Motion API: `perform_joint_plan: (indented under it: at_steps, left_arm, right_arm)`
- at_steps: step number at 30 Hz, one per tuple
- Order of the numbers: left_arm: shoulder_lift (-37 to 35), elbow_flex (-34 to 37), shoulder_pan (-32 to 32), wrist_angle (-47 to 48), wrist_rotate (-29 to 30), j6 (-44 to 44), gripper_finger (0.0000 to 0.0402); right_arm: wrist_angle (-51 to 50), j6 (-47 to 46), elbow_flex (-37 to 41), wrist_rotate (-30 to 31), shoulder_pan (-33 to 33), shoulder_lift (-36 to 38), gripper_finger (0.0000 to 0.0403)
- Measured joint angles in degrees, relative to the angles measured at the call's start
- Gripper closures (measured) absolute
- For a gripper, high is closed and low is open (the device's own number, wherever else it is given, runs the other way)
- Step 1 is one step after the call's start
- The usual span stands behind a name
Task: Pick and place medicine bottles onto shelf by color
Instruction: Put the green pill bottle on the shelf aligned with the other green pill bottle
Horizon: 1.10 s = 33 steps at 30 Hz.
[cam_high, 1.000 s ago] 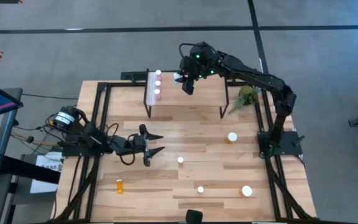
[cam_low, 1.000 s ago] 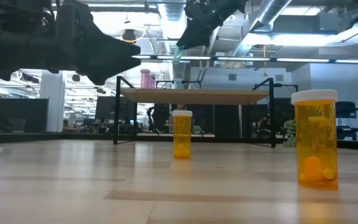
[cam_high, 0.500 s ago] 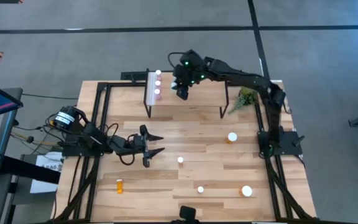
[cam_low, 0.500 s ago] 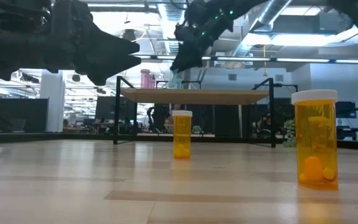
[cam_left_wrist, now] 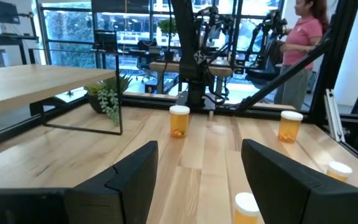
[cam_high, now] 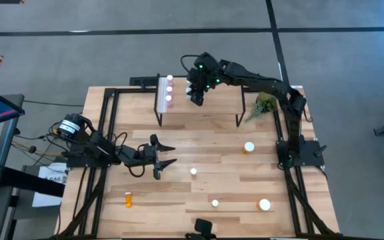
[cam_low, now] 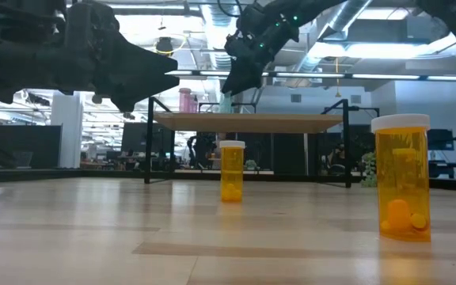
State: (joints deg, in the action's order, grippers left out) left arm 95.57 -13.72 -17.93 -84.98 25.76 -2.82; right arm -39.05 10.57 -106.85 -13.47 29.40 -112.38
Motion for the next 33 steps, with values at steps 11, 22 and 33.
perform_joint_plan:
  at_steps: [11, 22, 33]
  left_arm:
    - [0.0, -0.02, 0.0, 0.01, 0.02, -0.47, 0.018]
    - [0.0, -0.02, 0.0, 0.01, 0.04, -0.69, 0.018]
    - [0.0, -0.04, 0.0, 0.01, 0.07, -0.87, 0.018]
  right_arm:
    - [-1.36, 0.0, 0.04, 0.08, -0.1, -0.46, 0.0243]
    - [-1.27, 0.01, 0.04, 0.13, -0.1, -0.46, 0.0243]
    - [-0.33, 0.2, 1.45, 0.2, -0.1, -0.44, 0.0243]
